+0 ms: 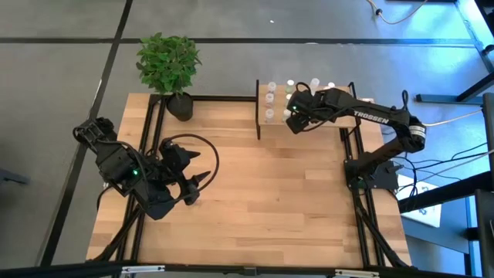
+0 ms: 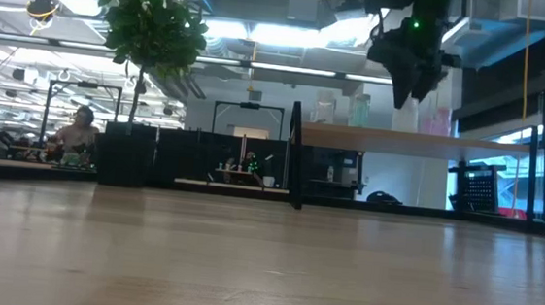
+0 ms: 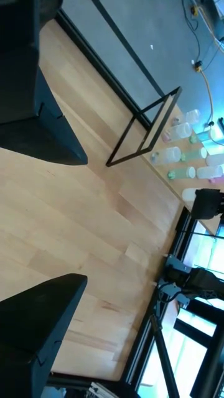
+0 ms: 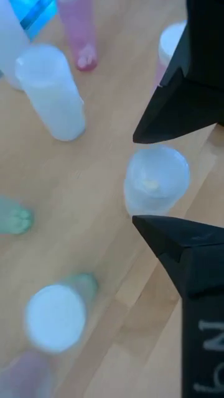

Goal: Pick and place medicine bottles onto shelf by color
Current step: Put the white pill bottle aligned with the other white pill bottles on the shelf, then return to Home Position

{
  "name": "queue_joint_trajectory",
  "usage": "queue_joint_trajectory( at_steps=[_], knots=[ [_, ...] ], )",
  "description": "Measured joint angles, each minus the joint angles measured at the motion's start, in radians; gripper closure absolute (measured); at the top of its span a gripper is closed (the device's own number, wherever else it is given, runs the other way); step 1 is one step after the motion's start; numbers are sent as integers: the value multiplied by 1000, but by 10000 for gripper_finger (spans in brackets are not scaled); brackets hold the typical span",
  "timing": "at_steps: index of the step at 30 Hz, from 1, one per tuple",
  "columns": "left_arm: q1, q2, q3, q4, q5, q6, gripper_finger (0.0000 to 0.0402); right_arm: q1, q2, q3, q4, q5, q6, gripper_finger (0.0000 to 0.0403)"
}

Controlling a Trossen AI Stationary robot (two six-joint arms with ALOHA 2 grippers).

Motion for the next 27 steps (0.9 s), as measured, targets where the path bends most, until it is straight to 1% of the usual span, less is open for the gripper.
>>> queue_joint_trajectory(
  at_steps=[9,13,16,19,22,24,27],
  knots=[
    [0,0,0,0,7,0,107,17,-43,91,-2,-9,22,201],
    [0,0,0,-1,72,1,107,69,-55,162,-2,-11,-14,201],
    [0,0,0,-1,108,7,107,128,-58,239,-2,-11,-29,212],
    [0,0,0,-1,126,-1,107,204,-60,327,0,-11,-33,240],
    [6,0,0,-1,124,-34,115,296,-60,407,2,-11,-57,282],
    [10,0,0,-1,122,-39,128,360,-60,450,1,-11,-68,315],
    [14,0,0,-2,116,-17,161,457,-60,498,1,-11,-85,368]
  ],
)
